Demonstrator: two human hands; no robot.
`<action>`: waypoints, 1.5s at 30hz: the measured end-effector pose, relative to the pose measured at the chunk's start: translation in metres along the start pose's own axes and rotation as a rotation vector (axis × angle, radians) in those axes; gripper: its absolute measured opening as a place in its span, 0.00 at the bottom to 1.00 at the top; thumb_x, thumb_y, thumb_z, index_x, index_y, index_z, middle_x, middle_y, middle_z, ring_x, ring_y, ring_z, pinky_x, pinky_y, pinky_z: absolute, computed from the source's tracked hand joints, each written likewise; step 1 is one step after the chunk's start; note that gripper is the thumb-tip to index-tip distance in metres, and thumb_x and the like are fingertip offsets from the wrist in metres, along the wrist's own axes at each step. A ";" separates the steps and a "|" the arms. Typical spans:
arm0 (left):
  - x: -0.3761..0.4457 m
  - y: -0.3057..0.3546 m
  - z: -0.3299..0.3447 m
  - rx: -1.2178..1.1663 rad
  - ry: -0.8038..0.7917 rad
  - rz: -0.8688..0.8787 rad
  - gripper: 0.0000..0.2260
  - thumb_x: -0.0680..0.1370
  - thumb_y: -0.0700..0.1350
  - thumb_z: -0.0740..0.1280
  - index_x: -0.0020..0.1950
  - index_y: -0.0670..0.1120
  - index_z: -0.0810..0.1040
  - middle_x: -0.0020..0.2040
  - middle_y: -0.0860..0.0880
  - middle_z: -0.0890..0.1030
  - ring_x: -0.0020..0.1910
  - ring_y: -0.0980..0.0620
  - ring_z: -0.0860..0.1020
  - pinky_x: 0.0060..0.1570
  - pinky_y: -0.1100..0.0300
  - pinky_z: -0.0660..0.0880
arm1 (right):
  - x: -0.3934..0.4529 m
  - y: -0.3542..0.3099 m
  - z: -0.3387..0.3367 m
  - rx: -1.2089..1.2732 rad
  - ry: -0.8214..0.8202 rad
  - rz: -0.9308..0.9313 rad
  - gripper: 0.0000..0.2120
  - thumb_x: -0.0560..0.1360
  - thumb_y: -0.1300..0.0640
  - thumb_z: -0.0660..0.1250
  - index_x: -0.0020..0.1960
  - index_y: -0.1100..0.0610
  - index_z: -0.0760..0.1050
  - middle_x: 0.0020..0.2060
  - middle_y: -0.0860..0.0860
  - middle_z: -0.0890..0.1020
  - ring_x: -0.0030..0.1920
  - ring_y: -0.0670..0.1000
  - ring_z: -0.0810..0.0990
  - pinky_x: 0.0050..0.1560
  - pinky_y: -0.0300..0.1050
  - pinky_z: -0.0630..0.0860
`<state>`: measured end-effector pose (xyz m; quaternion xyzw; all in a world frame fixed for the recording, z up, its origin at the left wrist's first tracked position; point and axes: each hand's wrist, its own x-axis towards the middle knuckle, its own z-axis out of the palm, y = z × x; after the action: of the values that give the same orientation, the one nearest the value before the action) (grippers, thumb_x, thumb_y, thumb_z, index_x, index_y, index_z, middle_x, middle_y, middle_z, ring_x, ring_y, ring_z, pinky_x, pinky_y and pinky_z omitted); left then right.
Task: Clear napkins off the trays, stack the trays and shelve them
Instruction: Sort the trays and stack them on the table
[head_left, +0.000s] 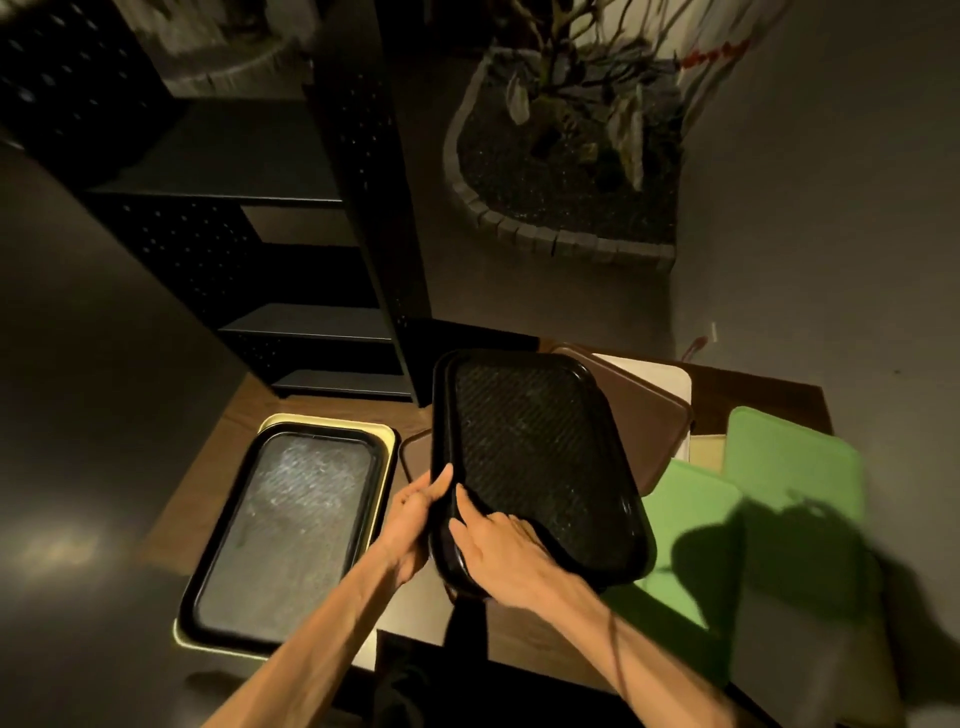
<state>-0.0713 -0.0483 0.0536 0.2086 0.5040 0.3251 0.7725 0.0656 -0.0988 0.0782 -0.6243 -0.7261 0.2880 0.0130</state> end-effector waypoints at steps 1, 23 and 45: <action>-0.001 0.001 -0.004 -0.023 -0.009 -0.008 0.17 0.80 0.48 0.66 0.66 0.43 0.78 0.63 0.40 0.81 0.63 0.41 0.79 0.63 0.48 0.75 | 0.001 -0.001 -0.003 -0.025 -0.020 -0.036 0.27 0.83 0.46 0.47 0.79 0.54 0.49 0.55 0.61 0.82 0.56 0.62 0.80 0.59 0.57 0.72; -0.026 0.015 -0.082 -0.017 -0.079 -0.001 0.18 0.72 0.36 0.71 0.62 0.36 0.78 0.58 0.32 0.81 0.52 0.38 0.83 0.52 0.49 0.82 | 0.058 0.088 -0.043 0.516 0.354 0.590 0.39 0.76 0.39 0.63 0.78 0.55 0.52 0.74 0.59 0.60 0.72 0.63 0.64 0.71 0.59 0.65; -0.021 0.042 -0.251 0.502 0.393 -0.071 0.11 0.77 0.44 0.71 0.40 0.38 0.81 0.28 0.45 0.77 0.24 0.54 0.73 0.25 0.67 0.68 | 0.102 -0.022 0.107 1.186 -0.128 0.886 0.20 0.81 0.54 0.62 0.70 0.61 0.68 0.68 0.59 0.74 0.65 0.61 0.75 0.50 0.52 0.77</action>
<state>-0.3191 -0.0348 -0.0075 0.3082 0.7149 0.1977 0.5957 -0.0176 -0.0493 -0.0360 -0.7291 -0.1281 0.6455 0.1881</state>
